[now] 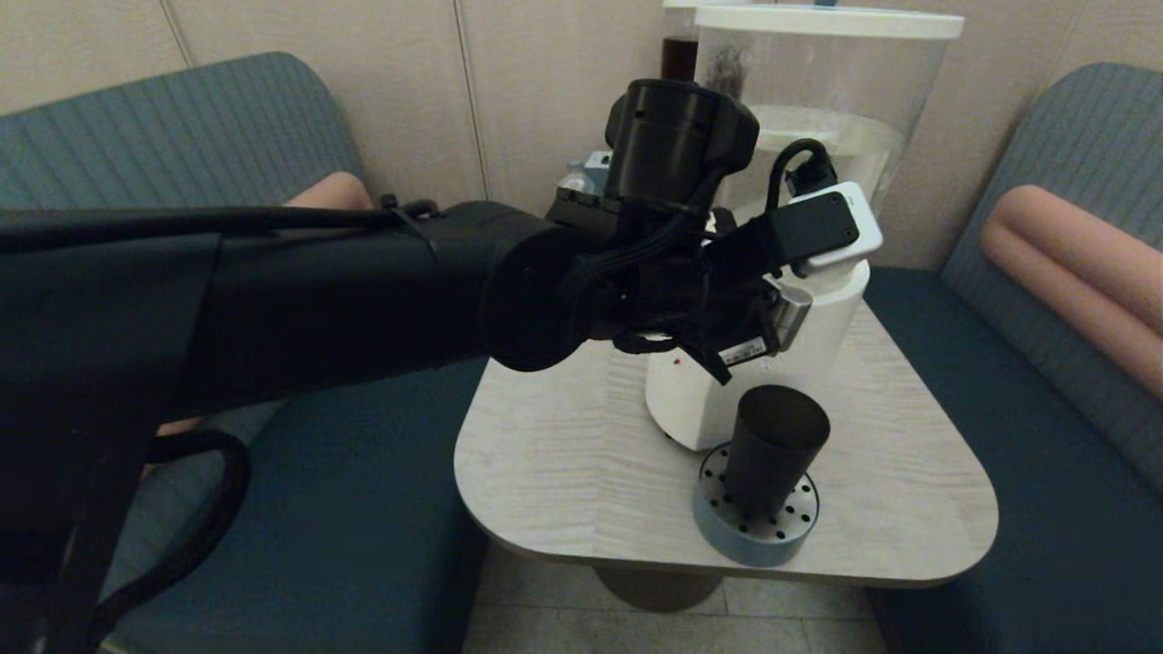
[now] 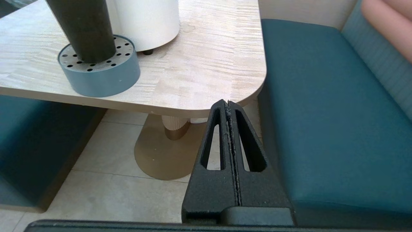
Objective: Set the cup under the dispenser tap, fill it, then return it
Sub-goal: Turn off the faucet
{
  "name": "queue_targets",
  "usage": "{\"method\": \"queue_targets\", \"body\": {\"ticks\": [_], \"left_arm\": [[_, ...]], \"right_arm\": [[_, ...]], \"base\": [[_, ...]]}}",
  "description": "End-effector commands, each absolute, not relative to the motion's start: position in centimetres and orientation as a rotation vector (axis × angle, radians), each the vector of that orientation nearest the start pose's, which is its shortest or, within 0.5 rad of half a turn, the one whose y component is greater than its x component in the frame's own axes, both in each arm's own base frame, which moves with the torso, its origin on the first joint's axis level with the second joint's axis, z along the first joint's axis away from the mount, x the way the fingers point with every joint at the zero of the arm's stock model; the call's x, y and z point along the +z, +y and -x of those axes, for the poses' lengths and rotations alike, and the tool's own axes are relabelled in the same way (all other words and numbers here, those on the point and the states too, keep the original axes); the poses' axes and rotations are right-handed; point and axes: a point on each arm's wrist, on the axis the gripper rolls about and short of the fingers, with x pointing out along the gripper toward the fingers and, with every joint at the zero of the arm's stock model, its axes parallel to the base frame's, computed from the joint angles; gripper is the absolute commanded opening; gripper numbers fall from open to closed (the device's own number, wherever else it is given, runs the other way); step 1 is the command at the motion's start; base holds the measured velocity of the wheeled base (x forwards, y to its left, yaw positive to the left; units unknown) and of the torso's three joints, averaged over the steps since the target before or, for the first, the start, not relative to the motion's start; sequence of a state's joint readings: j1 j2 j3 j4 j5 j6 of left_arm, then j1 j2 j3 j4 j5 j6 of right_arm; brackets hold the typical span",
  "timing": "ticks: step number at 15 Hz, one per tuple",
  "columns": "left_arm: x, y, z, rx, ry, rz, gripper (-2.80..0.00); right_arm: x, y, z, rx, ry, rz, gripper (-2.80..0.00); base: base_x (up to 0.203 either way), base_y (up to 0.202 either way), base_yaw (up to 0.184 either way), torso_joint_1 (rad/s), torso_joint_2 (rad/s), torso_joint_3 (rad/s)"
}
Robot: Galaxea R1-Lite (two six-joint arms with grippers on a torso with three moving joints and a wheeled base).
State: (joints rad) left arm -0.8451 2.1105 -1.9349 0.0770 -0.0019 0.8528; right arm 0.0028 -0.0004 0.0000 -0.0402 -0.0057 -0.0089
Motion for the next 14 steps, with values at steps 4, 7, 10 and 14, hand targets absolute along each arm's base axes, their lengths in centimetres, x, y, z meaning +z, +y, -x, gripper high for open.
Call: {"method": "queue_targets", "body": {"ticks": [4,7,10,14], "left_arm": [[26.8,-34.0,-29.0,-0.916,-0.168,-0.899,-2.8],[27.1,-33.8,-28.8,-0.915,-0.169,-0.896,-2.8],[27.6,-33.2,-28.5,-0.912,-0.167,-0.896,-2.8],[26.7,-32.4,-27.7,-0.931,-0.115,-0.916,-2.8]], "right_arm": [[7.6,0.0,2.2,-0.003,-0.027,0.009,-2.8],[7.6,0.0,2.2,-0.003,-0.028,0.009,-2.8],[7.6,0.0,2.2,-0.003,-0.028,0.009,-2.8],[7.6,0.0,2.2,-0.003,-0.028,0.009,-2.8]], "base": [[0.0,0.0,0.0,0.0,0.0,0.0],[0.0,0.0,0.0,0.0,0.0,0.0],[0.0,0.0,0.0,0.0,0.0,0.0],[0.0,0.0,0.0,0.0,0.0,0.0]]}}
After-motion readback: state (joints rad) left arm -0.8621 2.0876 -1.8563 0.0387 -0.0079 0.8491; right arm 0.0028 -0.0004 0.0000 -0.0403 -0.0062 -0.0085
